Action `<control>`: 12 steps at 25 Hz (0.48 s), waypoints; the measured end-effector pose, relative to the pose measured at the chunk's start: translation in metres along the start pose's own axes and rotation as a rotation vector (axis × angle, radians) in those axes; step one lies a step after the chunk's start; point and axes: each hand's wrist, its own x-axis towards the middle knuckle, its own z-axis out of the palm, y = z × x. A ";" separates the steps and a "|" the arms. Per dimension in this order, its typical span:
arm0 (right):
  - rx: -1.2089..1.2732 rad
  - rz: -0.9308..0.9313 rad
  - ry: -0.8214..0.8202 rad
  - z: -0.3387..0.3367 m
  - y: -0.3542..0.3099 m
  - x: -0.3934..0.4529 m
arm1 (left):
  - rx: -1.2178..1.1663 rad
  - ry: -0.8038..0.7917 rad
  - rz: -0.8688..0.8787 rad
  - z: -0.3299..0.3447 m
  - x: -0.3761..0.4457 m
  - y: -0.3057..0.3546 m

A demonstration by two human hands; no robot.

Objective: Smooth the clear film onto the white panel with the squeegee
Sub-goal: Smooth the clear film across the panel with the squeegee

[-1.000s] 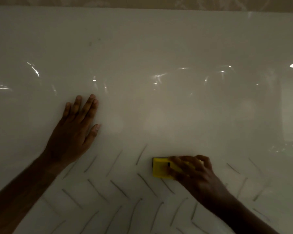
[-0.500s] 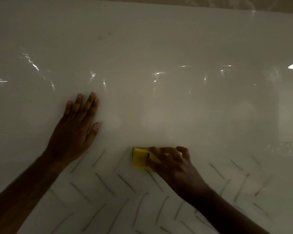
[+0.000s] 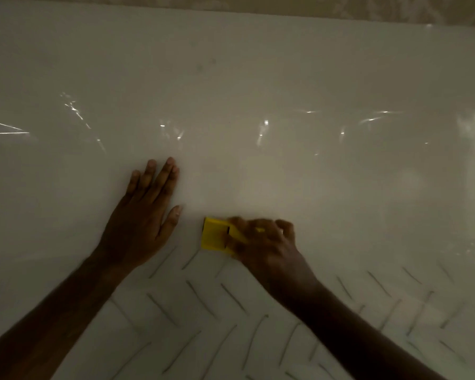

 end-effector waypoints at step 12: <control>-0.018 0.087 0.025 -0.015 0.010 0.034 | -0.012 -0.003 -0.097 -0.012 -0.033 -0.055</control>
